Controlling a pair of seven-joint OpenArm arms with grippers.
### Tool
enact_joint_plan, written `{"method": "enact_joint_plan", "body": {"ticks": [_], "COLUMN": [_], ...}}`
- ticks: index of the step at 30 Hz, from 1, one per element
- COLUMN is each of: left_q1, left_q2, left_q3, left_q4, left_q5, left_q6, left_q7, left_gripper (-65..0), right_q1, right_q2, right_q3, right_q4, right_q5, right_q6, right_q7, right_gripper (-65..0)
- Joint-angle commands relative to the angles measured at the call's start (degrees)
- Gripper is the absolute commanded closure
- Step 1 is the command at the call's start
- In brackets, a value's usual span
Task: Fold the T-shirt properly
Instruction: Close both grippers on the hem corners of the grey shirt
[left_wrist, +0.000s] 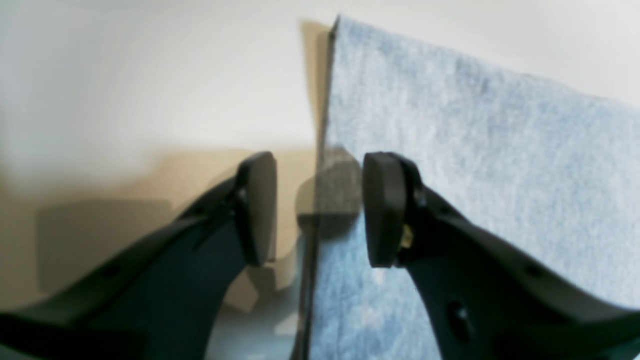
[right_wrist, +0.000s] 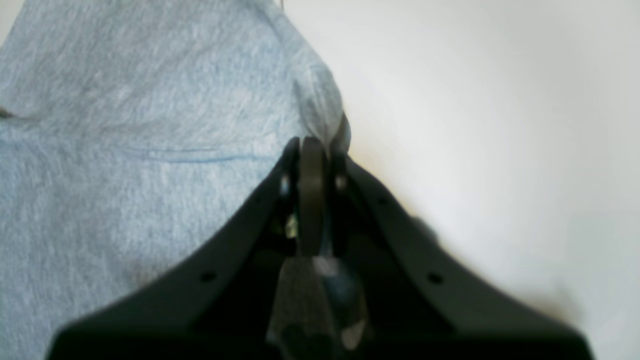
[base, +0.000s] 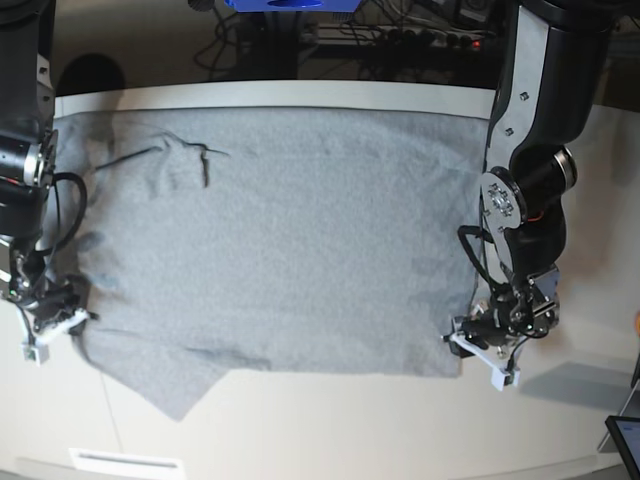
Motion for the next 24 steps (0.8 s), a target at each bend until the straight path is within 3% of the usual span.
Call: {"method": "enact_joint_plan", "body": {"ticks": [1,4,9,21,24], "left_q1": [-2.2,-2.2,-1.8,-2.1,-1.8], "left_q2": [-0.3,-0.3,-0.3,-2.4,-2.5], "left_q3": [0.1,0.1,0.1,-0.6,-0.6], "left_q4": [0.8,0.8,1.0,3.7,5.4], "left_q5": [-0.2,-0.2,-0.2,-0.9,-0.5], "left_q6": [0.0,0.0,0.0,0.3,2.2], "left_q7": [-0.9,-1.0,-1.1,-1.0,-0.9], "left_gripper": [-26.4,-19.0,0.0,0.0,-10.2], "right_q1": [2.0,2.0,2.0,1.9,1.4], "right_q2": [1.0,1.0,0.9,0.6,0.6], "right_q3": [0.1,0.1,0.1,0.1,0.1], "right_q4": [1.1,1.1,1.1,1.1,1.1], "right_q5": [0.6,0.6,0.6,0.6,0.6], "right_q6": [0.4,0.4,0.4,0.4,0.4], "right_q7": [1.2,1.2,1.2,1.2,1.2], "right_gripper": [-0.3,-0.3,-0.3,-0.3,-0.3]}}
